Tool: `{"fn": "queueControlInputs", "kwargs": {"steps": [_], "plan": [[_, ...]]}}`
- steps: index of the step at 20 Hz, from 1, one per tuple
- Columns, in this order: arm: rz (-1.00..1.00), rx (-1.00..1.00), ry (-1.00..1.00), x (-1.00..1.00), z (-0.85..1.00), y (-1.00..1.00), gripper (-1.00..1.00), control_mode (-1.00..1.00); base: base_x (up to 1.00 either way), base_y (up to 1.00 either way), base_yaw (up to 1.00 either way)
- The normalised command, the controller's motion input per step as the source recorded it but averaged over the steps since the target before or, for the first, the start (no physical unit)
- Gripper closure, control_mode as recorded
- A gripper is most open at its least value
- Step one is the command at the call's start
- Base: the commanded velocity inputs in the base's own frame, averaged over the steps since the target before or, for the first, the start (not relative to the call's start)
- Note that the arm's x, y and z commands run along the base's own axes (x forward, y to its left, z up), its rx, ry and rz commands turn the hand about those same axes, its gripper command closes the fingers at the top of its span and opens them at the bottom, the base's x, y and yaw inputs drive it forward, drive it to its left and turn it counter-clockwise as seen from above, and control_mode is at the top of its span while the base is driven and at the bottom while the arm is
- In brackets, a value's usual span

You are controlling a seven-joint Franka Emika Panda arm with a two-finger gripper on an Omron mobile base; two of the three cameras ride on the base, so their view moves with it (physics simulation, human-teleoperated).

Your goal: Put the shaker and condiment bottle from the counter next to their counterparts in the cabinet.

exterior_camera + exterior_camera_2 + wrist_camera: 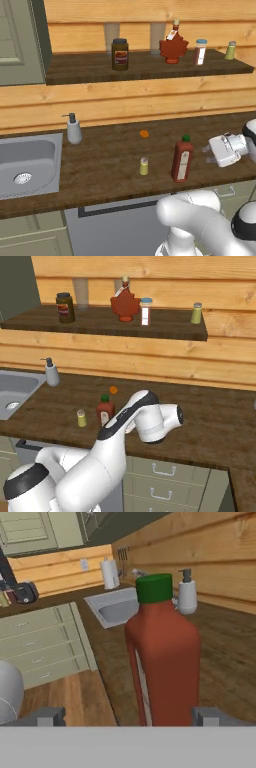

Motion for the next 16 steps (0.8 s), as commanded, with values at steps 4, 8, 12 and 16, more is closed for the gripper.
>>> {"fn": "queueControlInputs", "kwargs": {"steps": [4,8,12,16], "plan": [[0.03,0.0,-0.02,0.24,-0.22,0.0,-1.0,-1.0,0.0,0.0,0.0],[0.01,0.0,-0.03,0.18,-0.24,0.0,-1.0,-1.0,0.0,0.0,0.0],[0.01,0.02,-0.01,0.07,-0.13,0.0,-1.0,-1.0,0.0,0.0,0.0],[0.0,0.03,0.0,0.02,-0.09,0.0,-1.0,-1.0,0.0,0.0,0.0]]}}
